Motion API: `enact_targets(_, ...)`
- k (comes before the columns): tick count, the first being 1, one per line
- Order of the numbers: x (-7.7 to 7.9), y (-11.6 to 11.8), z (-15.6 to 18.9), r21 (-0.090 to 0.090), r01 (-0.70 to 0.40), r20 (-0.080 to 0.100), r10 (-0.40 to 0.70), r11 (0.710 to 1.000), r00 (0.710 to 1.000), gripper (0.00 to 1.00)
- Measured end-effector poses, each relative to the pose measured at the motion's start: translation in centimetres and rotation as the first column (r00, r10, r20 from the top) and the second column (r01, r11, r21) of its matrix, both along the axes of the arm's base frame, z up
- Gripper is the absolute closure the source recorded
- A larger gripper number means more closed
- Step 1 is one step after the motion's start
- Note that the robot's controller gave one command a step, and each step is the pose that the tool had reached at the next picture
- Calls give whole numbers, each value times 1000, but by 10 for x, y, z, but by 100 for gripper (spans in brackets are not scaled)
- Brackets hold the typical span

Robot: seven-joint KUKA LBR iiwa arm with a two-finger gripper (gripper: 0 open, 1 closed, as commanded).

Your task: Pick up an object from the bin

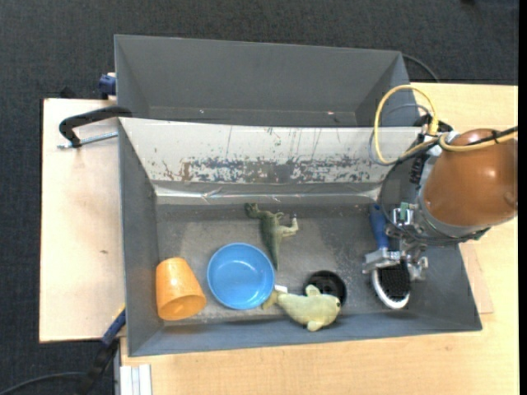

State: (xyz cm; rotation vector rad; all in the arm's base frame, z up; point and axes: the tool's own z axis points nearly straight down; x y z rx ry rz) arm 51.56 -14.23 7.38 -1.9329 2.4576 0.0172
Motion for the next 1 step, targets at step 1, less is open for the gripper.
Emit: enact_targets(1,-5,20,150,-18,9,6,-9,1000,1000,100)
